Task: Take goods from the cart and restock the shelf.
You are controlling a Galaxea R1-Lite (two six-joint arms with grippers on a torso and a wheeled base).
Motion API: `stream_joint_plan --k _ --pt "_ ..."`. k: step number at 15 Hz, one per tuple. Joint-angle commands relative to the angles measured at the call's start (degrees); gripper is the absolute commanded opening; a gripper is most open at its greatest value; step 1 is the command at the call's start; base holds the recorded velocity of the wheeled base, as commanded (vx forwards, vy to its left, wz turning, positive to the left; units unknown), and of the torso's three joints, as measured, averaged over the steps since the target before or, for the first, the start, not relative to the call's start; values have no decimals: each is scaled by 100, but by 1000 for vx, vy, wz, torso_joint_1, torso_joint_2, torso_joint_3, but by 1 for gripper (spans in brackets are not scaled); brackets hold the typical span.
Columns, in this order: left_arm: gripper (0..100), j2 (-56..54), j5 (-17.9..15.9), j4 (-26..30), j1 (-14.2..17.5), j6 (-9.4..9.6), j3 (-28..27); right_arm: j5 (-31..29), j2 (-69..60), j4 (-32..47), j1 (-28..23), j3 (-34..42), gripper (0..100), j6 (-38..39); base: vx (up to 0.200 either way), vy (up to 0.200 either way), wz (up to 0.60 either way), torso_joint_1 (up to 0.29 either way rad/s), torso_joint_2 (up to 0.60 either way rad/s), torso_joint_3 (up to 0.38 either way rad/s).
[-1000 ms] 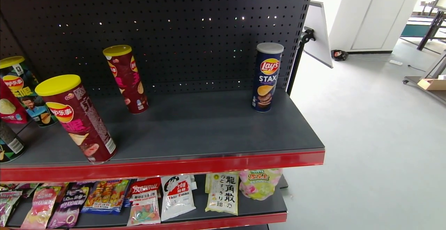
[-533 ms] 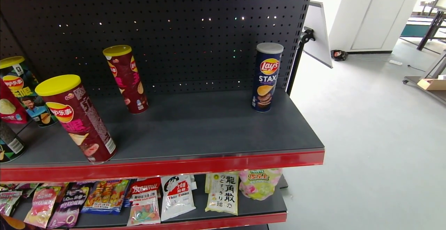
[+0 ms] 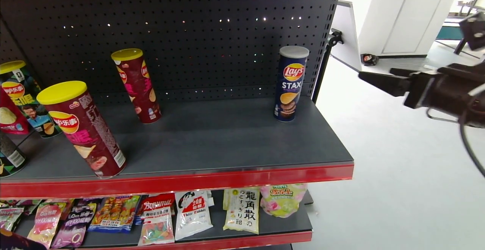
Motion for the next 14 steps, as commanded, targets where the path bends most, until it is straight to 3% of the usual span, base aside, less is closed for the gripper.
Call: stream_joint_plan --k 1,4,9,14 --pt "0 29 -3 1 5 -3 25 536 1465 -218 320 -718 100 -300 0 0 0 0 0 0" --pt "0 20 6 1 5 5 7 1125 1772 -183 329 -946 100 -344 0 0 0 0 0 0" --pt "0 20 6 -8 5 58 -10 1564 2071 -183 144 -1052 100 -652 0 0 0 0 0 0" --pt "0 29 6 -8 5 102 -1 2311 2880 -192 -216 -1957 100 -1056 0 0 0 0 0 0"
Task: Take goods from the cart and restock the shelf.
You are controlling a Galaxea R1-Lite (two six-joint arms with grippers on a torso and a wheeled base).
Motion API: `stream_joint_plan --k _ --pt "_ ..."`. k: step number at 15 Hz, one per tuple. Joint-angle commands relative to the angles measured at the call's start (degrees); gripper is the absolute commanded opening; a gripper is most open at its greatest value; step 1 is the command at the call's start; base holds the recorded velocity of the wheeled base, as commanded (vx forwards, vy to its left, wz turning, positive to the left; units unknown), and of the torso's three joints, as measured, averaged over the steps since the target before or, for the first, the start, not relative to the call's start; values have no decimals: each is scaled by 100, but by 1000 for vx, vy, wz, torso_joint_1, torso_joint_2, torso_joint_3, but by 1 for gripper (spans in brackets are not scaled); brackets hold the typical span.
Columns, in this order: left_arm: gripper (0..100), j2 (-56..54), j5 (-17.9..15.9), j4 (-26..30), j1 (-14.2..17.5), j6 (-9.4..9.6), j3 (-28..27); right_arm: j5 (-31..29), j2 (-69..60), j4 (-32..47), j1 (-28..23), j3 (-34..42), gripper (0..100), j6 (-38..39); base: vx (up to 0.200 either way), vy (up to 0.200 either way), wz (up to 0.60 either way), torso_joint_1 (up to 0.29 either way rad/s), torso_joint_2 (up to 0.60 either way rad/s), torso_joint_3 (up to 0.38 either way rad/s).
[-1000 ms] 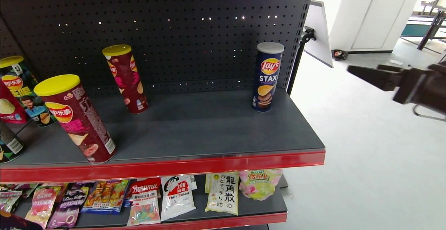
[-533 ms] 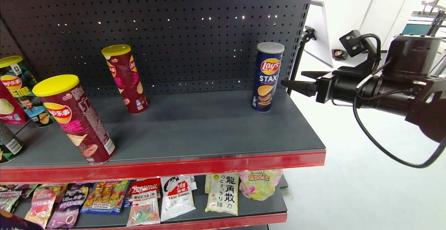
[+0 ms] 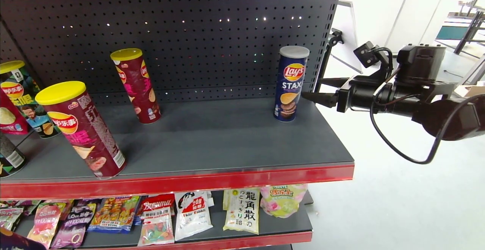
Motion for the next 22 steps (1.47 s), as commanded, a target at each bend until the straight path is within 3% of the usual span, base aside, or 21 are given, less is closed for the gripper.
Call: stream_joint_plan --k 1,8,22 --pt "0 13 2 8 -1 3 3 34 438 -1 -59 -418 100 -9 0 0 0 0 0 0" --pt "0 163 2 -1 -1 100 3 438 825 8 -77 -902 100 0 0 0 0 0 0 0" --pt "0 171 2 -1 -1 162 3 535 1308 17 -41 -1403 100 0 0 0 0 0 0 0"
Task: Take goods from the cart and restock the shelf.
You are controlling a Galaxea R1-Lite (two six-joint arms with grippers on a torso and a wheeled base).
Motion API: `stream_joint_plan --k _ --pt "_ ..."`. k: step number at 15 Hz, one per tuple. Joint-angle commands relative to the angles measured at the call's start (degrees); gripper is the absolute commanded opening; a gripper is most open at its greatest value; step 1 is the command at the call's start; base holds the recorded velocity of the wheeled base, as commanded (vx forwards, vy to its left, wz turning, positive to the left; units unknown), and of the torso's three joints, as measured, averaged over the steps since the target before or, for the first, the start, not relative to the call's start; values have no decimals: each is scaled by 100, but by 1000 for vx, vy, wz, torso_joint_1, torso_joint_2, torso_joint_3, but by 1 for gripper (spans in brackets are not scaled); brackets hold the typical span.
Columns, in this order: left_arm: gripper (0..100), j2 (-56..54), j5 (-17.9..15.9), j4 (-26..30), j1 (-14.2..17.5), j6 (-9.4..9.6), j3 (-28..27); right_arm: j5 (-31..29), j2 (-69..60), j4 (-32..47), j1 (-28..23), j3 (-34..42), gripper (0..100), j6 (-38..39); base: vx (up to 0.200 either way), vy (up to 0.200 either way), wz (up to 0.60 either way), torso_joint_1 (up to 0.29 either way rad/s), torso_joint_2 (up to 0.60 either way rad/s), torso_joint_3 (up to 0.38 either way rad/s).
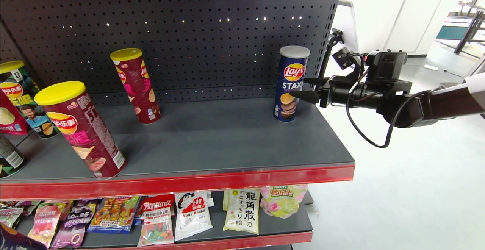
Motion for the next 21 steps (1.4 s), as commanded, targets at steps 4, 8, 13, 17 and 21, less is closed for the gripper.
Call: stream_joint_plan --k 4,8,13,17,21 --pt "0 -8 11 -1 8 -3 -10 2 109 1 125 -184 100 5 0 0 0 0 0 0" --pt "0 -8 11 -1 8 50 -19 2 180 19 187 -246 100 14 0 0 0 0 0 0" --pt "0 1 11 -1 -1 76 -19 2 259 28 318 -439 100 23 0 0 0 0 0 0" --pt "0 1 11 -10 -1 76 -19 2 373 36 371 -492 100 23 0 0 0 0 0 0" --pt "0 10 2 -1 -1 76 -10 2 470 36 398 -580 100 23 0 0 0 0 0 0"
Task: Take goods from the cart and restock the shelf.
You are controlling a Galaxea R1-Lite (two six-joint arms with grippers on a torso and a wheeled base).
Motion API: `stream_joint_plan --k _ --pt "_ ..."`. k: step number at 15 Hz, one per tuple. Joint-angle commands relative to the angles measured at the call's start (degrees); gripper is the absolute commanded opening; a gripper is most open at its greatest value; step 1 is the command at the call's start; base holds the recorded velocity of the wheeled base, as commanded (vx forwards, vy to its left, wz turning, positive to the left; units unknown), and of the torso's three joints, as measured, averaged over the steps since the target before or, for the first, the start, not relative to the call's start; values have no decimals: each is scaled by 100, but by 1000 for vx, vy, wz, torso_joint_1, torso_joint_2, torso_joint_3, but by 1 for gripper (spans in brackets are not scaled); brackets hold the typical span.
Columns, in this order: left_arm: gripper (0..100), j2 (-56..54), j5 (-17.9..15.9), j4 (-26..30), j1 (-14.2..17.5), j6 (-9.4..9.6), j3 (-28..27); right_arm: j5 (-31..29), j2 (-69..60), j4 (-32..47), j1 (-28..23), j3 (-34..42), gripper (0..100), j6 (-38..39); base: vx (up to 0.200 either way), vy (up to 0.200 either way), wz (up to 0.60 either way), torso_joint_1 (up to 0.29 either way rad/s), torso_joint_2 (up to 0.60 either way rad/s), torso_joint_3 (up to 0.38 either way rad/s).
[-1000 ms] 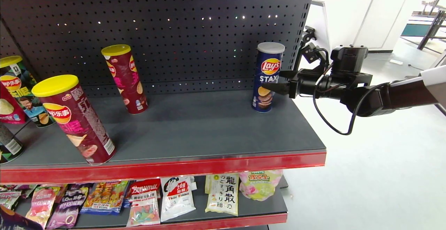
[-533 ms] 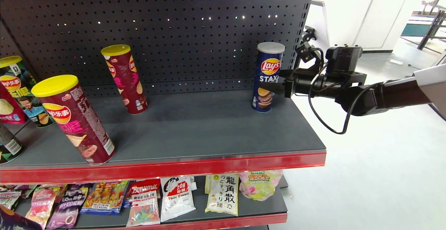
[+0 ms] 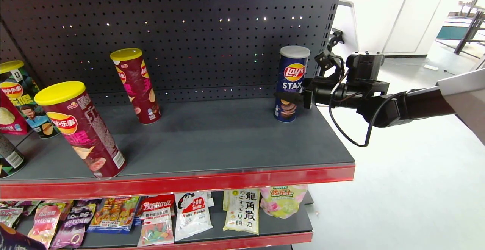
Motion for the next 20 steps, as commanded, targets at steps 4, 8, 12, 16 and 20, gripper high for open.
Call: stream_joint_plan --k 4,8,12,16,20 --pt "0 36 0 2 2 -1 6 2 75 -3 3 -44 100 -4 0 0 0 0 0 0" --pt "0 36 0 2 2 -1 6 -7 83 41 20 -97 0 5 0 0 0 0 0 0" --pt "0 36 8 2 2 -1 6 -77 -127 76 64 26 0 5 0 0 0 0 0 0" --pt "0 36 8 -7 2 70 -3 -534 -734 279 161 466 0 -13 0 0 0 0 0 0" --pt "0 54 17 -16 2 70 -3 -903 -1551 208 380 1459 0 -39 0 0 0 0 0 0"
